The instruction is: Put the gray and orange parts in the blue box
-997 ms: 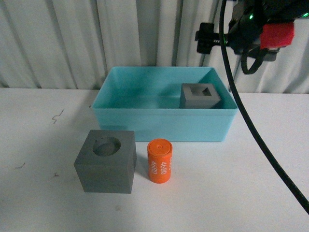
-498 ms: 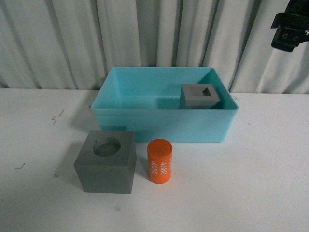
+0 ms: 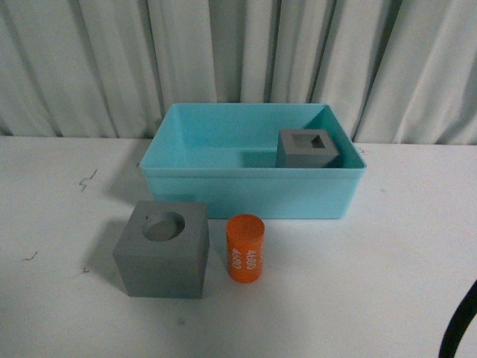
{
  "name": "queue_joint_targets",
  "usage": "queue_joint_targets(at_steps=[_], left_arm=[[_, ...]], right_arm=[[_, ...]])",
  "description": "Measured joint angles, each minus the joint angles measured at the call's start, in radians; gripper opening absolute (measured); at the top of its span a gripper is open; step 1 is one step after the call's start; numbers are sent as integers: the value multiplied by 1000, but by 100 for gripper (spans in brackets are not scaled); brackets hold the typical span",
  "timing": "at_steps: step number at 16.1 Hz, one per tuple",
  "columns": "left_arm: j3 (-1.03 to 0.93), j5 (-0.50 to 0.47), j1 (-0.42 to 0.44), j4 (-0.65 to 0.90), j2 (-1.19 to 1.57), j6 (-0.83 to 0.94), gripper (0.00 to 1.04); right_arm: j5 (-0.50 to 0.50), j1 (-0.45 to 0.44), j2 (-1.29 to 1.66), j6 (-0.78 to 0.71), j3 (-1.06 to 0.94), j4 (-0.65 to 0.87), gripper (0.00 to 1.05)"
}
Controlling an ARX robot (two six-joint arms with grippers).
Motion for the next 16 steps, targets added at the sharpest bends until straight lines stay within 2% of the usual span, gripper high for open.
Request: queue_joint_targets(at_steps=[1,2,3,6,7,16], left_arm=[[0,0,0,0,0,0,98],[0,0,0,0,0,0,98],[0,1,0,0,0,0,98],[0,0,0,0,0,0,98],[0,0,0,0,0,0,98],[0,0,0,0,0,0,98]], right_arm=[[-9,-19,-90,-9,-80,-3,2],[-19,-31,-143,-9,-116,-11,2],[-74,-75,-190,-11,-151,-27,2],[-76,-92,-317,-11,-226,-88,2],[-77,-92,-332,-11,-261,-21,2],[-78,-93,-755,-11,-344,-393,2]])
